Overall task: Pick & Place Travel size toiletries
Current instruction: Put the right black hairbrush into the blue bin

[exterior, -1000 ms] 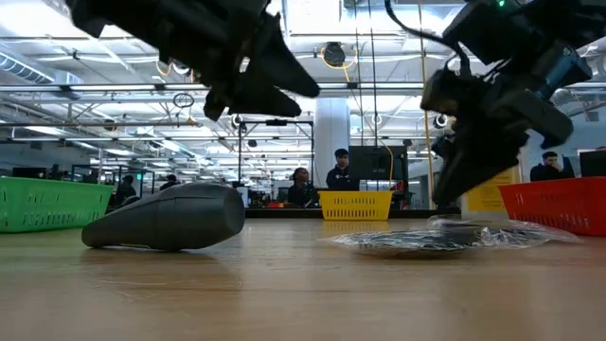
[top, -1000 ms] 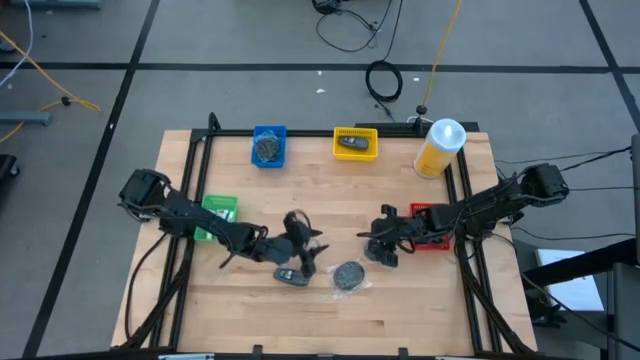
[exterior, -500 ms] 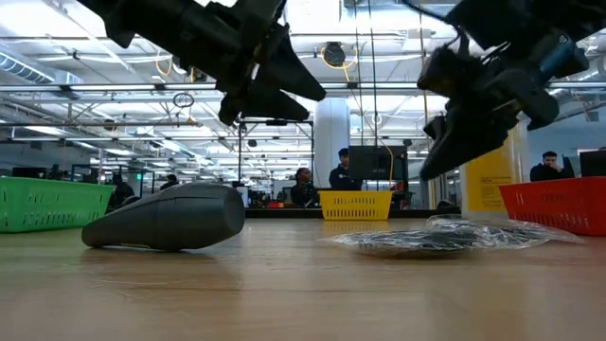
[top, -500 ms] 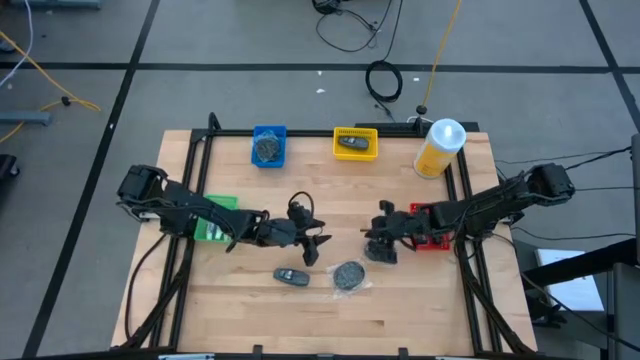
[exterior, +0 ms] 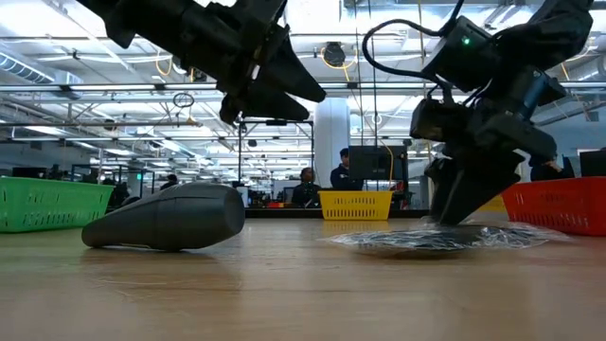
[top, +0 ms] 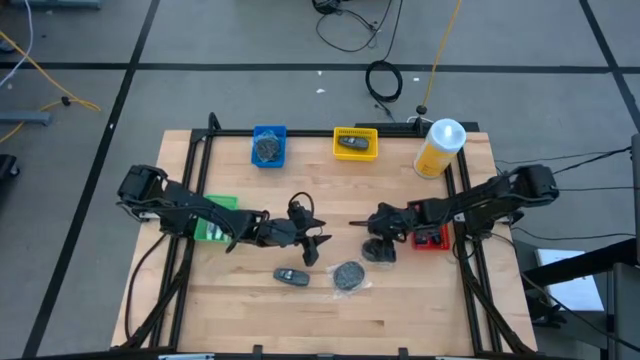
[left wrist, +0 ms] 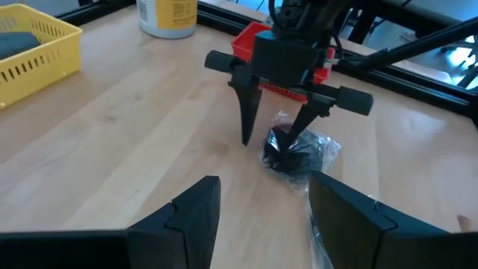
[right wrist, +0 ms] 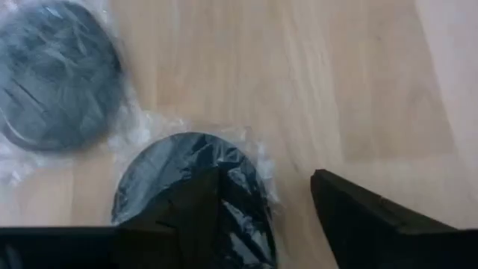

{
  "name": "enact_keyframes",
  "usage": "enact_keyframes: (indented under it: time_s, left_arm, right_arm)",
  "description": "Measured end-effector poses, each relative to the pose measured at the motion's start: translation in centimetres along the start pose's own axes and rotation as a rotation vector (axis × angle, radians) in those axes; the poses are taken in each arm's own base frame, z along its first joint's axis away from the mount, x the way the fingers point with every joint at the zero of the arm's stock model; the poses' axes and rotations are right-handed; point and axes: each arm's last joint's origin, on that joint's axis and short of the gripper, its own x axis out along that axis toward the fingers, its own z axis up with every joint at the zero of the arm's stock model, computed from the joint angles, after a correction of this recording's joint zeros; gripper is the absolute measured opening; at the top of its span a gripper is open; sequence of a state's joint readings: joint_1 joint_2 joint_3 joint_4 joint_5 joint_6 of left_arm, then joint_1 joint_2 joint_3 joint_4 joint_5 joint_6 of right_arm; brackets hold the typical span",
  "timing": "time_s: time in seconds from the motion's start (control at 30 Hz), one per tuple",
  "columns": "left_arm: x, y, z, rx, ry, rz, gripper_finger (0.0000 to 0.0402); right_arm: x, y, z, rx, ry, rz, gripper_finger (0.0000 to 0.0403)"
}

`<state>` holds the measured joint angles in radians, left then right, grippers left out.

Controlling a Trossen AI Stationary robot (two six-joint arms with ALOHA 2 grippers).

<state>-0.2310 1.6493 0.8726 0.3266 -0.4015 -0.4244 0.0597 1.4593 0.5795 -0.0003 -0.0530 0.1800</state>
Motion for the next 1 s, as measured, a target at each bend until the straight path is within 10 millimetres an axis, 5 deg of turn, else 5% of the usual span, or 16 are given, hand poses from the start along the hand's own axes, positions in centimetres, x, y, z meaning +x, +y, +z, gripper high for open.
enact_keyframes:
  time_s: [0.27, 0.63, 0.8, 1.0]
  left_arm:
    - [-0.1, -0.2, -0.2, 0.009, 0.031, -0.048, 0.0202]
    - [0.1, 0.0, 1.4, 0.071, -0.125, -0.011, 0.0203]
    - [1.1, 1.3, 2.2, 0.143, -0.187, 0.007, 0.0226]
    - [3.4, 2.8, 1.2, 0.083, -0.144, -0.115, 0.028]
  right_arm:
    - [-0.2, 0.1, 0.3, -0.094, -0.041, 0.005, 0.0017]
    - [-2.7, 4.5, 3.5, -0.24, -0.55, -0.454, 0.0002]
    - [-3.0, 6.6, 4.3, -0.334, -0.711, -0.491, 0.0001]
    - [-2.2, 6.7, 4.4, -0.374, -0.732, -0.519, 0.0001]
